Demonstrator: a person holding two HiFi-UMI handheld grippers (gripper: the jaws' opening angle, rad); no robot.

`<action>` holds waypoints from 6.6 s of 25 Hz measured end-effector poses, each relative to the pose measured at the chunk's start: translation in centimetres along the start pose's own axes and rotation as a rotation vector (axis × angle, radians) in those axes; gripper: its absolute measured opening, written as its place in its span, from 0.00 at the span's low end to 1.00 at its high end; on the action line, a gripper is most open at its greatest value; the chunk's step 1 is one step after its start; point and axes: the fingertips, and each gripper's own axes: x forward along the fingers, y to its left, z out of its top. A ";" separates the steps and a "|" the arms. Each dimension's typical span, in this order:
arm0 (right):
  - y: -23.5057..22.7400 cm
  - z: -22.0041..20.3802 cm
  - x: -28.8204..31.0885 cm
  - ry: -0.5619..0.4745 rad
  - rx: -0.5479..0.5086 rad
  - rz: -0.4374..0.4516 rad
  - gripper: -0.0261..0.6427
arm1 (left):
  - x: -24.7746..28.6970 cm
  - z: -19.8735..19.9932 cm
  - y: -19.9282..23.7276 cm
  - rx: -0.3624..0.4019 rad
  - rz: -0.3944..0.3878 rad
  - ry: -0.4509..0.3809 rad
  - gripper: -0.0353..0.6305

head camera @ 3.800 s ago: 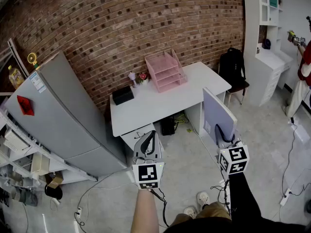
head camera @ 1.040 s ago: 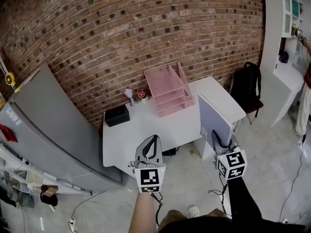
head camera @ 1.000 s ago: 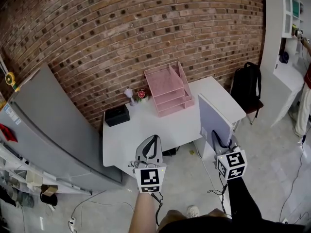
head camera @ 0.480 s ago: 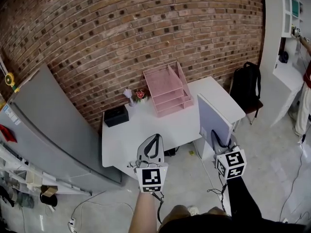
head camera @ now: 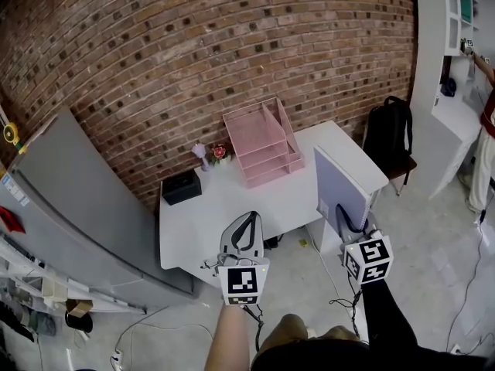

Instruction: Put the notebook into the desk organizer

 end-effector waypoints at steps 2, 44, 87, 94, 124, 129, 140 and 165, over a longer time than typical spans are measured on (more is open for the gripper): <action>-0.1 -0.3 0.2 0.005 0.005 0.000 0.08 | 0.2 -0.1 0.0 0.002 -0.005 0.005 0.06; -7.5 -0.4 25.4 0.054 -0.021 -0.102 0.08 | 26.8 -6.3 10.3 -0.101 -0.138 -0.030 0.06; -11.6 0.0 38.2 0.033 0.000 -0.070 0.08 | 38.6 -8.3 13.7 -0.153 -0.135 -0.035 0.06; -13.3 -0.5 41.3 0.023 0.054 -0.009 0.08 | 40.9 -8.8 13.5 -0.167 -0.101 -0.007 0.06; -15.6 -2.9 49.2 0.039 0.139 0.140 0.08 | 45.1 -11.8 13.9 -0.150 0.026 0.070 0.06; -15.4 -3.4 50.0 0.050 0.149 0.143 0.08 | 45.3 -12.1 14.2 -0.161 0.030 0.078 0.06; -16.0 -4.5 52.5 0.039 0.149 0.133 0.08 | 46.0 -13.2 14.6 -0.159 0.036 0.106 0.06; -17.6 -11.4 59.1 0.067 0.258 0.064 0.08 | 49.5 -16.9 15.5 -0.230 -0.005 0.149 0.06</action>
